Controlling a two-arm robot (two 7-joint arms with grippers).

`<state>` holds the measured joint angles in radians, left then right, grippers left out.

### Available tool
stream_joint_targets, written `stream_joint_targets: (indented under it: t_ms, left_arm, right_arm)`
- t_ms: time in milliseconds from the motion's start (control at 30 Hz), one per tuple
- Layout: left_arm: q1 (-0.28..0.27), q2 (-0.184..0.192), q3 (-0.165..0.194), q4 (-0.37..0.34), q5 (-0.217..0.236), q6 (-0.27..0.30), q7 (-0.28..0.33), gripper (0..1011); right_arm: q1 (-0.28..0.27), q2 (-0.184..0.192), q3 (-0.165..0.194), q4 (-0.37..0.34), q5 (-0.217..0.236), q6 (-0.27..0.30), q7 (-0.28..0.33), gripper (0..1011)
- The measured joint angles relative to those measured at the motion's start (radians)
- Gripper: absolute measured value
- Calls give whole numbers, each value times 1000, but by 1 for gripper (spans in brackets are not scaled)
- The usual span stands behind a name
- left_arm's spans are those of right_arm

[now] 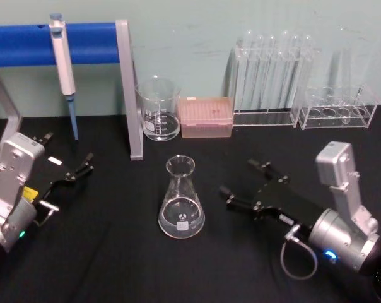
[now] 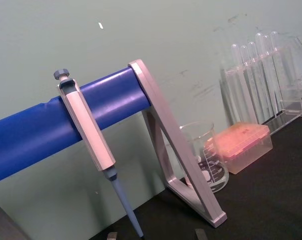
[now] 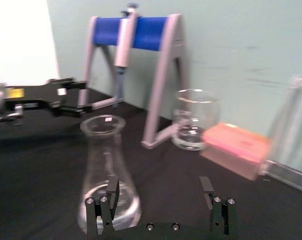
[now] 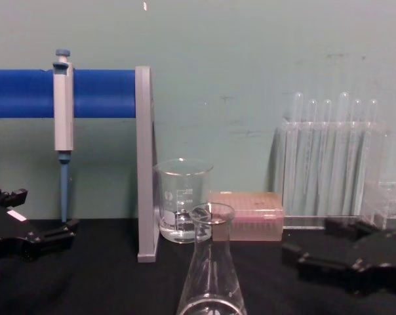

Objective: Grasp the erlenmeyer flask with one hand, shake it three times, then place it back.

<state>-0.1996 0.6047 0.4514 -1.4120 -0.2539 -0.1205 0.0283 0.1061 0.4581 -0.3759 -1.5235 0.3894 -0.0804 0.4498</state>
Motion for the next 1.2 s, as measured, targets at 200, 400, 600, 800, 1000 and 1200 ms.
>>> stream_joint_targets:
  t_ms: [200, 400, 600, 800, 1000, 1200]
  left_arm:
    - [0, 0, 0, 0, 0, 0, 0, 1001]
    - [0, 0, 0, 0, 0, 0, 0, 1001]
    - [0, 0, 0, 0, 0, 0, 0, 1001]
    - [0, 0, 0, 0, 0, 0, 0, 1001]
    - [0, 0, 0, 0, 0, 0, 0, 1001]
    - [0, 0, 0, 0, 0, 0, 0, 1001]
  right_arm:
    - [0, -16, 53, 13, -19, -19, -56, 1003]
    - [27, -55, 95, 49, -45, -43, -113, 1003]
    - [46, -100, 126, 85, -63, -36, -177, 1003]
    - [70, -139, 128, 143, -85, -14, -196, 1003]
    - [90, -168, 120, 207, -107, -3, -194, 1003]
    - [99, -185, 124, 231, -126, -1, -188, 1003]
